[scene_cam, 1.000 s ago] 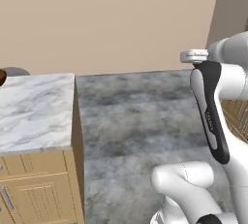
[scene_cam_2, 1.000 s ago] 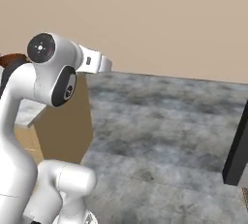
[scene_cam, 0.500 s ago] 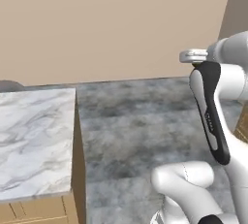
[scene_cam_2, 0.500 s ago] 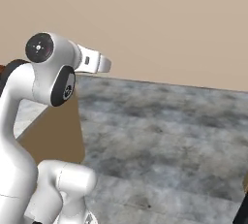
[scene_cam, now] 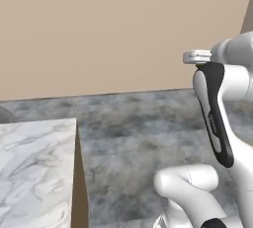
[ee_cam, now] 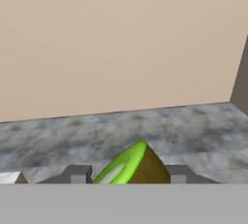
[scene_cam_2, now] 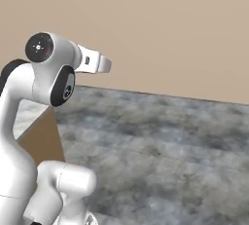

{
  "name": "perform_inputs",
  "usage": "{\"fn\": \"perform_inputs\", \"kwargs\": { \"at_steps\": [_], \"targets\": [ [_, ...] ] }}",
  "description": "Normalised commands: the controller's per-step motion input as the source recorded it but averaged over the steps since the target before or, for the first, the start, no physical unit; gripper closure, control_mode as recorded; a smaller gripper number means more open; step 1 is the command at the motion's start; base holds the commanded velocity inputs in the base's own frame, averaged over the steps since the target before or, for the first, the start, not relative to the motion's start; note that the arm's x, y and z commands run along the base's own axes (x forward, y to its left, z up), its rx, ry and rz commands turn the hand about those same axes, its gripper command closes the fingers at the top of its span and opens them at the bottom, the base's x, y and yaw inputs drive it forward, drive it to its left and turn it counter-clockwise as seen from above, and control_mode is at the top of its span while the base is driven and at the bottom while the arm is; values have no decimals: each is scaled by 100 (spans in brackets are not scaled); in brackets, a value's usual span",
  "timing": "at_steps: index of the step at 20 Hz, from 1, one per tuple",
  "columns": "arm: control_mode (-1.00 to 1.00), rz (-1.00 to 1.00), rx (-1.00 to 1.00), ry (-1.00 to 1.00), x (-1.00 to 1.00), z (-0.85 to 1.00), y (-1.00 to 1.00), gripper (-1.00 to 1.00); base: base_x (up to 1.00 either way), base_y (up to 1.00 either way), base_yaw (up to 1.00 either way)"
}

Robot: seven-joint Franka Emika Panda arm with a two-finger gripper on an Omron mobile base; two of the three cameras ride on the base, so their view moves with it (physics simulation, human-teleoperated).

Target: Retrieve the kiwi and pear from the fridge and place them into the bowl on the dining table.

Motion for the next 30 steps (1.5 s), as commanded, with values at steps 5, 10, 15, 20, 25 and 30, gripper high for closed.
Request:
{"fn": "perform_inputs", "kwargs": {
  "at_steps": [5, 10, 15, 20, 25, 30],
  "targets": [
    [100, 0, 0, 0, 0, 0, 0, 100, 100, -17, 34],
    [100, 0, 0, 0, 0, 0, 0, 100, 79, -41, 59],
    [100, 0, 0, 0, 0, 0, 0, 100, 63, -40, 58],
    [100, 0, 0, 0, 0, 0, 0, 100, 48, -27, 58],
    [100, 0, 0, 0, 0, 0, 0, 100, 30, -42, 67],
    [100, 0, 0, 0, 0, 0, 0, 100, 20, -73, 69]
  ]
}}
